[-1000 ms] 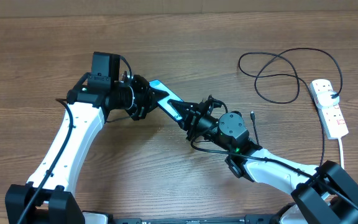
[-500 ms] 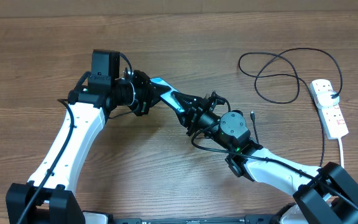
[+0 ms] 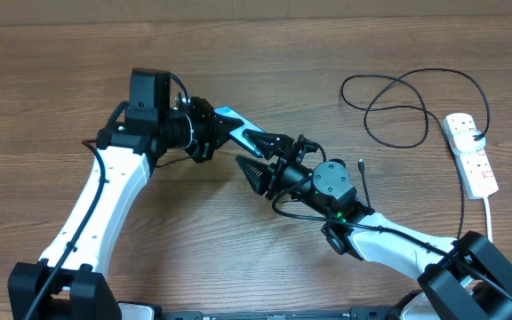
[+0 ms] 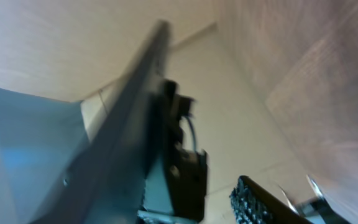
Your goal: Plug charger to phone and switch on socket
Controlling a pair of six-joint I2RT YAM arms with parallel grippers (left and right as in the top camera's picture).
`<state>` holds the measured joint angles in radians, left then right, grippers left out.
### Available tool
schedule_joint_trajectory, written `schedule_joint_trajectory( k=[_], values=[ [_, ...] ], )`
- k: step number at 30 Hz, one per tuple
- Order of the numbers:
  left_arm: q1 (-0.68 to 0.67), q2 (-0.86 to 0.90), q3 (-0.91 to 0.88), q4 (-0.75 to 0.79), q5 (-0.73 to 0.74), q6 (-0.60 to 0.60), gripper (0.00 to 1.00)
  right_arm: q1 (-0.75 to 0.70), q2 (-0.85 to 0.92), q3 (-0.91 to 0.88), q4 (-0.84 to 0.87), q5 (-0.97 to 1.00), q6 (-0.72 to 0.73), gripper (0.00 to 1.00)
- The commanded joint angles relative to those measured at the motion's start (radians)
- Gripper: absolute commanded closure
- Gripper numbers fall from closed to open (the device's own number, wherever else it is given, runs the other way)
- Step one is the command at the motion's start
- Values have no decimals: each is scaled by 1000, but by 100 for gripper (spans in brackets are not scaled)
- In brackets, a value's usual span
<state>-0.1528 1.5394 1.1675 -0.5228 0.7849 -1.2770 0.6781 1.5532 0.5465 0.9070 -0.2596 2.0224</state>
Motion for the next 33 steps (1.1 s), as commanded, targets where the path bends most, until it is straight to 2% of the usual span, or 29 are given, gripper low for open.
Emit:
schedule_joint_trajectory(
  k=[1, 5, 8, 10, 13, 18, 19, 21, 26, 30, 33],
  values=[
    [31, -10, 32, 3, -19, 216, 96, 18, 11, -16, 3, -60, 11, 32],
    [71, -10, 32, -14, -40, 468, 96, 17, 11, -16, -17, -76, 11, 16],
    [104, -9, 32, -94, -54, 593, 96, 18, 11, -16, -71, -90, 11, 0],
    [127, -9, 32, -160, -64, 653, 96, 18, 11, -16, -124, -109, -5, 0],
    [162, -8, 32, -253, -50, 726, 96, 17, 11, -16, -174, -109, -146, 0],
    [209, -8, 32, -385, 105, 837, 96, 17, 11, -16, -183, -106, -599, 0],
    [212, -8, 32, -409, 119, 853, 96, 17, 11, -16, -189, -98, -716, 0],
    [212, -8, 32, -464, 134, 898, 96, 17, 11, -16, -232, -61, -864, 0],
    [197, -8, 32, -585, 167, 1040, 96, 16, 10, -16, -380, 92, -1085, 0],
    [183, -8, 32, -633, 176, 1123, 96, -2, -13, -16, -465, 122, -1148, 0],
    [174, -8, 32, -624, 146, 1127, 96, -47, -65, -14, -537, 129, -1192, 0]
  ],
)
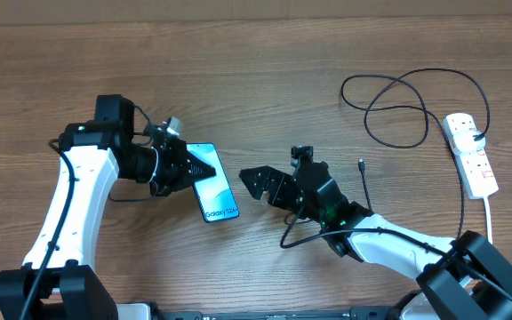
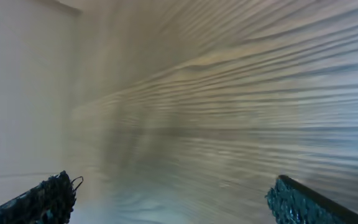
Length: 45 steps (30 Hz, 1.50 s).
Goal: Plug charger to phone and switch on socket
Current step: 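Release the phone from the right gripper and pull it back, then move the right gripper over the black cable's USB-C plug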
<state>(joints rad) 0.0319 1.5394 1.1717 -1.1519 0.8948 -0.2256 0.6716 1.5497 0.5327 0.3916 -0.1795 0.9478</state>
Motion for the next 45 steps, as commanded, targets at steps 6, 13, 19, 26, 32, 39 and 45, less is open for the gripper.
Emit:
schedule_joint_trajectory(
  k=[6, 13, 19, 26, 32, 39, 45],
  values=[
    [-34, 21, 27, 46, -7, 60, 96, -164, -215, 27, -262, 48, -185, 0],
    [-99, 170, 28, 158, 119, 19, 96, -246, -345, 156, -634, 119, -385, 0],
    [-148, 327, 28, 227, 292, 20, 96, -290, -348, 233, -903, 332, -483, 0],
    [-165, 390, 28, 229, 311, 19, 96, -387, -346, 233, -971, 340, -485, 0],
    [-165, 390, 28, 224, 311, 19, 96, -404, -343, 230, -946, 340, -486, 0],
    [-165, 390, 28, 223, 310, 15, 96, -404, -243, 206, -838, 345, -593, 3],
    [-165, 390, 28, 222, 311, 15, 96, -404, -87, 206, -777, 388, -646, 16]
  ],
)
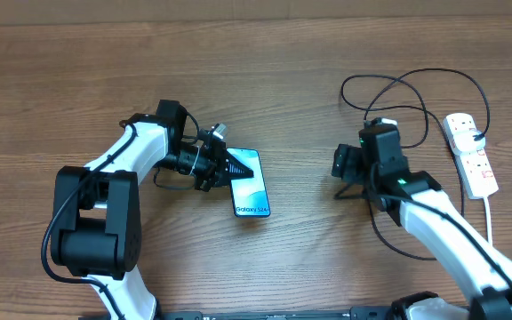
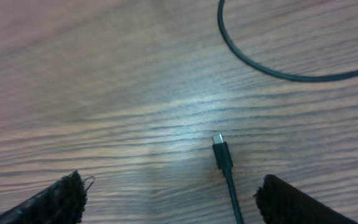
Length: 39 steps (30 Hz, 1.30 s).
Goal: Plug charger to phone and switch on socket
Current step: 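Move the right gripper over the black cable's USB-C plug, then close the right gripper on the USB-C plug and lift it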
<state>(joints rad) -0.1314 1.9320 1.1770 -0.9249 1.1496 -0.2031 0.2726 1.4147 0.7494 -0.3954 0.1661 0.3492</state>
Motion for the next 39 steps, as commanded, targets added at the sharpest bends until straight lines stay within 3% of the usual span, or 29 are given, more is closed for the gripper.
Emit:
schedule_joint_trajectory(
  k=[1, 10, 16, 31, 39],
  values=[
    [-2, -3, 23, -6, 56, -8, 96, -5, 76, -10, 15, 65, -47, 18],
    [-2, -3, 23, -5, 55, -7, 96, -6, 244, -10, 70, 103, -47, 18],
    [-2, -3, 23, -5, 52, -7, 96, -6, 277, -10, 62, 102, -47, 32],
    [-2, -3, 23, -5, 53, -7, 96, -6, 282, -10, 60, 29, -47, 94],
    [-2, -3, 23, -5, 53, -7, 96, -6, 282, -10, 47, -57, -47, 96]
  ],
)
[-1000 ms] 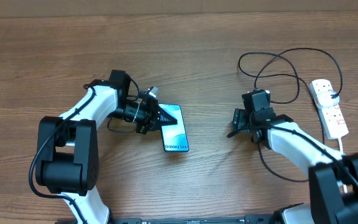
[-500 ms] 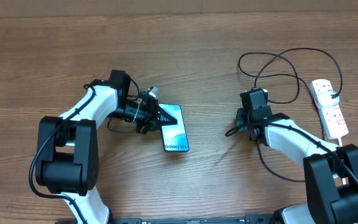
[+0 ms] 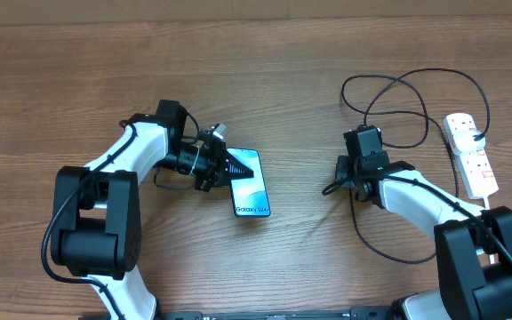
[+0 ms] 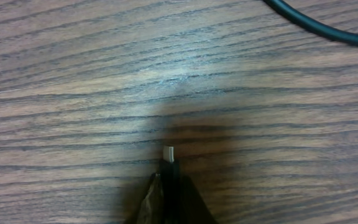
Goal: Plug charger to phone and switch on socket
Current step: 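Close the right gripper on the USB-C plug and lift it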
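The phone (image 3: 251, 188) lies screen up on the table left of centre. My left gripper (image 3: 232, 167) is at its far end, shut on its edge. My right gripper (image 3: 334, 185) is down on the table right of centre. In the right wrist view the right gripper (image 4: 169, 183) is shut on the black charger plug (image 4: 168, 163), whose metal tip sticks out ahead of the fingertips. The black cable (image 3: 394, 111) loops across the far right of the table to the white socket strip (image 3: 471, 156).
The socket strip lies along the right edge with its own white lead running toward the front. Part of the black cable (image 4: 328, 28) crosses the top right corner of the wrist view. Bare wooden table (image 3: 300, 231) separates the phone from the plug.
My right gripper was open above the plug lying on the table. Now it is lower and shut on the plug. The left arm and the phone have not moved.
Both grippers met at the phone, held up over the middle of the table. Then the left gripper had the phone at the left and the right was open, apart. Then the phone lay left of centre, the right open over the plug; now it grips it.
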Controlling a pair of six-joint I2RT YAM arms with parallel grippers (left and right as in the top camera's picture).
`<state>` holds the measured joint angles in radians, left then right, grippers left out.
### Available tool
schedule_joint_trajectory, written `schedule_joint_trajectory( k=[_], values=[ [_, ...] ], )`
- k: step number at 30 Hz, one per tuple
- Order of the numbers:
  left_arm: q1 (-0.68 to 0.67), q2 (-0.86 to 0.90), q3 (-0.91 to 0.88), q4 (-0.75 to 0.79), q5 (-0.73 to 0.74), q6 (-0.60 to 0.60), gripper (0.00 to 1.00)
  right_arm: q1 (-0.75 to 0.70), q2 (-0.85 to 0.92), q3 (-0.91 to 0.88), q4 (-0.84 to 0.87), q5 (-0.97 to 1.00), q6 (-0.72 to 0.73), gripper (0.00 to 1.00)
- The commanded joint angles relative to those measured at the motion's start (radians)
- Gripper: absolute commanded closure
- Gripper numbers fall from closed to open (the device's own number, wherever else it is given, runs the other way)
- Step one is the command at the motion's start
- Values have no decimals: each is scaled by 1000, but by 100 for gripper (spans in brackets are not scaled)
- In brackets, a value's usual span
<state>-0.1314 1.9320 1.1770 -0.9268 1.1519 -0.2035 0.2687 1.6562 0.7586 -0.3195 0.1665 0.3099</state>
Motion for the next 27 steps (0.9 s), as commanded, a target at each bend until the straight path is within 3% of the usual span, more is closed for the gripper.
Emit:
schedule_joint_trajectory(
  k=[1, 8, 14, 22, 27],
  values=[
    [-2, -3, 23, -3, 50, -7, 96, -2, 40, -19, -34, -60, -8, 96],
    [-2, -3, 23, -3, 51, -7, 96, -2, 34, 6, -68, -153, -7, 96],
    [4, -3, 23, 59, 87, -6, 96, -11, -38, 129, -240, -384, -4, 96],
    [38, -3, 23, 351, 344, -51, 96, -30, -208, 179, -343, -996, -57, 96],
    [67, -3, 25, 597, 421, -201, 96, -29, -263, 179, -406, -1114, -60, 96]
  ],
)
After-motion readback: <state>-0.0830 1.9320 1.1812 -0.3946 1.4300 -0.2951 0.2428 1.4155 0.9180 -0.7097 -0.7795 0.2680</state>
